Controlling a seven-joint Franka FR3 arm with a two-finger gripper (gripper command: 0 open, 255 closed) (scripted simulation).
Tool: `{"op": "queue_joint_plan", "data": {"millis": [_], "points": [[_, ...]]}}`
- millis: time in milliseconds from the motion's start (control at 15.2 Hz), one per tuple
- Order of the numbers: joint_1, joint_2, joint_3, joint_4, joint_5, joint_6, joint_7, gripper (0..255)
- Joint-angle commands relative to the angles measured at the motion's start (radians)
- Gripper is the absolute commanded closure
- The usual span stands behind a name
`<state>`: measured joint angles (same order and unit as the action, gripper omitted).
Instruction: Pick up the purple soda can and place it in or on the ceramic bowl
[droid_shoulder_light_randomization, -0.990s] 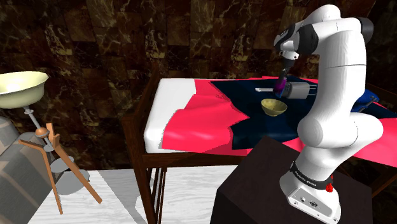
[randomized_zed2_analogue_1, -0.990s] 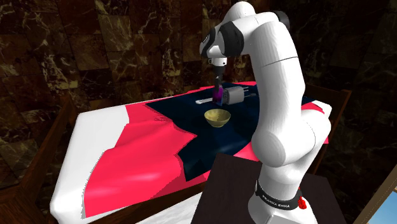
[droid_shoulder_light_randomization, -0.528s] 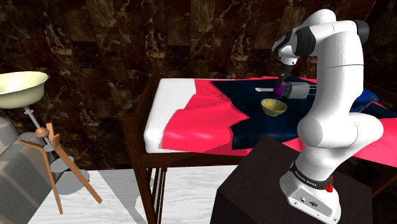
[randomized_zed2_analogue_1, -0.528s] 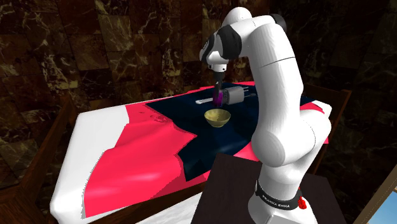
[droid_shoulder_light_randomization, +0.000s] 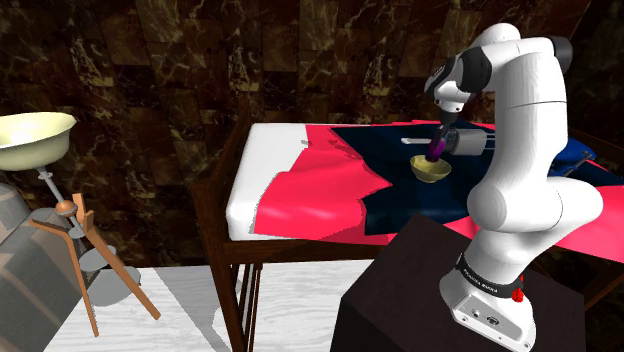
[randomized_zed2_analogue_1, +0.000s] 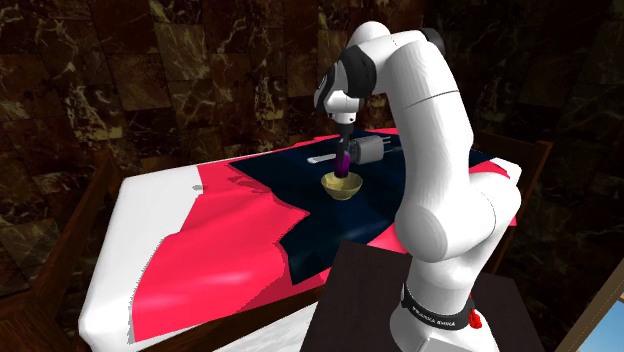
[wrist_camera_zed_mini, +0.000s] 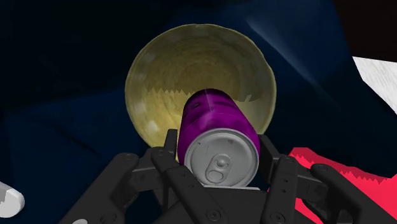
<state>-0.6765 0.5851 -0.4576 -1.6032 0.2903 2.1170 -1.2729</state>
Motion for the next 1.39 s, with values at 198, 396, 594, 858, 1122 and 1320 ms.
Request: {"op": "queue_joint_plan", "data": {"millis": [198,396,594,858,1122,1320], "points": [[-0.003,0.019,0.007,-0.006,0.009,0.024,-0.004,255],[-0.003,0.019,0.007,-0.006,0.009,0.024,-0.004,255],[-0.003,0.019,0.007,-0.006,0.009,0.024,-0.004,0],[-0.003,0.019,0.007,-0.006,0.009,0.024,-0.004,0],[0.005,-0.028,-0.009,0.026,-0.015,-0.051,0.011,0],[0.007,-0.039,-0.013,0.037,-0.021,-0.071,0.015,0]]}}
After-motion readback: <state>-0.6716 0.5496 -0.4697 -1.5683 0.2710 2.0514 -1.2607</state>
